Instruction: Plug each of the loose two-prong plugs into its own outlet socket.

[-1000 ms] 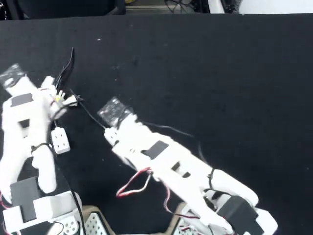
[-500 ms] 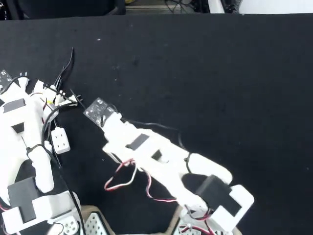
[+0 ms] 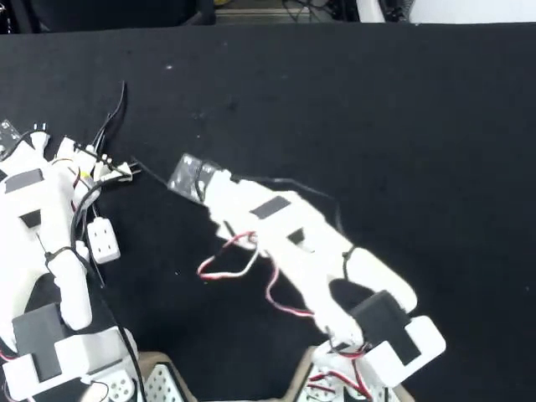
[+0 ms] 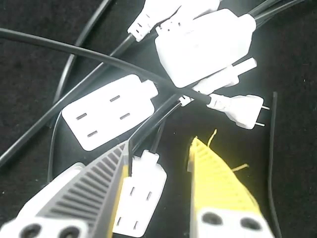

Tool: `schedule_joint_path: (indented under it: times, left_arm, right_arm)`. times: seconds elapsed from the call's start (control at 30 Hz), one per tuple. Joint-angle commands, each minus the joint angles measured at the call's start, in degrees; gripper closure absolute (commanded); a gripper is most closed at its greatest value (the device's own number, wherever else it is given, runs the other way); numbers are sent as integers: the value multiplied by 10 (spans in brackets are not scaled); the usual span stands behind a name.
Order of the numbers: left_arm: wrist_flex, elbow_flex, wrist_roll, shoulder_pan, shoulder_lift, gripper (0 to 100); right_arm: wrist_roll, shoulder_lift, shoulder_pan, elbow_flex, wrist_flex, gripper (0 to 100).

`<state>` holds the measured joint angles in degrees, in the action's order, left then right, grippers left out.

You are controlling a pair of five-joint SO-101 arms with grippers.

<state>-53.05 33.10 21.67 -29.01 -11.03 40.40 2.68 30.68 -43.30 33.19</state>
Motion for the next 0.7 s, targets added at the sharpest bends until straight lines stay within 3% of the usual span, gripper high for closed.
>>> schedule_joint_path:
  times: [0.0,0.17,0.27,0.37,0.57,0.67]
  left_arm:
    - [7,-4,6,-2,-22,801]
    - [6,-4,6,-1,-20,801]
    - [5,-3,6,-2,-20,801]
    - [5,-3,6,-1,-20,801]
    - [4,-3,5,-1,-20,801]
    - [4,-3,4,-4,-20,801]
  right_arm:
    - [173,3,-41,24,72,988]
    - [242,53,-45,32,165,988]
    - [242,109,-46,22,168,987]
    - [194,133,-41,2,167,982]
    - [127,131,-34,-14,167,732]
    - [125,152,-37,-8,171,717]
